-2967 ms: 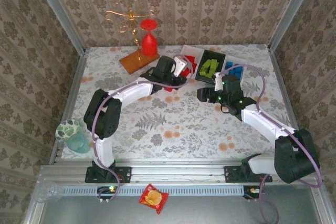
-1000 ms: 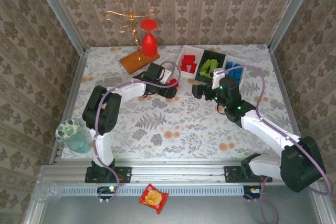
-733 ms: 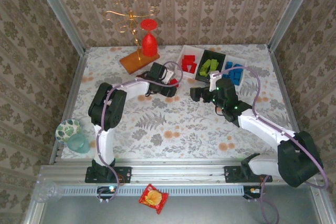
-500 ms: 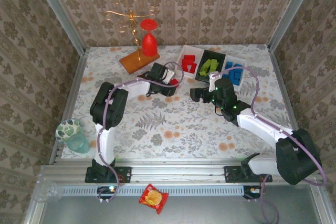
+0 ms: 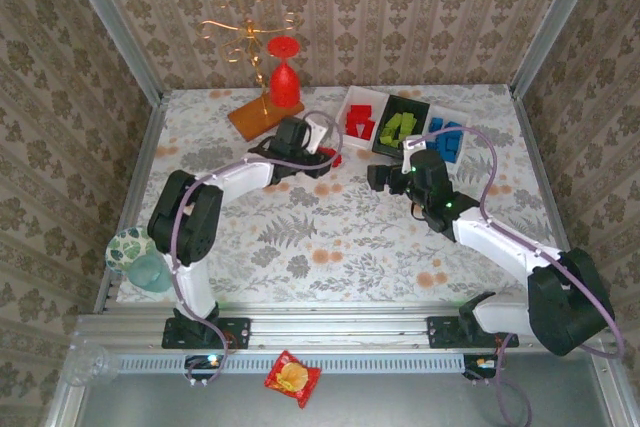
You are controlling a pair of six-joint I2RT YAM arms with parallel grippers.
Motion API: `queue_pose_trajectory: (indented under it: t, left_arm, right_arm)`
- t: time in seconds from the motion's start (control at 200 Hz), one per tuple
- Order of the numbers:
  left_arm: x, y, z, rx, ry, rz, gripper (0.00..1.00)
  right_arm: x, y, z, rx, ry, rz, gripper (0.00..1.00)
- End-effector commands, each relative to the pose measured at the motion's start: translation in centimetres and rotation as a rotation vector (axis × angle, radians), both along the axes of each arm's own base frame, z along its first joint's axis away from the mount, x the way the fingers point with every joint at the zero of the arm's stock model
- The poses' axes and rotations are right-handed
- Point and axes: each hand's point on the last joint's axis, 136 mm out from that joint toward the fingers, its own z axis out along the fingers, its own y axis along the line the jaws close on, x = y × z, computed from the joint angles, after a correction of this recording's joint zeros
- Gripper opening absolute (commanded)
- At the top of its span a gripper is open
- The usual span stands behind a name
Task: Sort the legos into containers by color
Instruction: Pick up the lego from the center of the table, then place the lego in the container.
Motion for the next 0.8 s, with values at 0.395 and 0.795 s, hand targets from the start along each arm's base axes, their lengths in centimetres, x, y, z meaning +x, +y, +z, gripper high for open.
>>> queue_pose_trajectory:
  t: [0.395, 0.795]
  left_arm:
    - [6.0, -7.4, 3.8, -0.097, -0.082, -0.058, 0.37]
    - [10.4, -10.5, 1.1, -0.045, -0.044, -0.074, 0.48]
  right_arm:
    - [-0.4, -2.6, 1.2, -0.003, -0.039, -0.135, 1.0]
    - [-0.4, -2.8, 0.9, -0.011, -0.018, -0.139, 1.0]
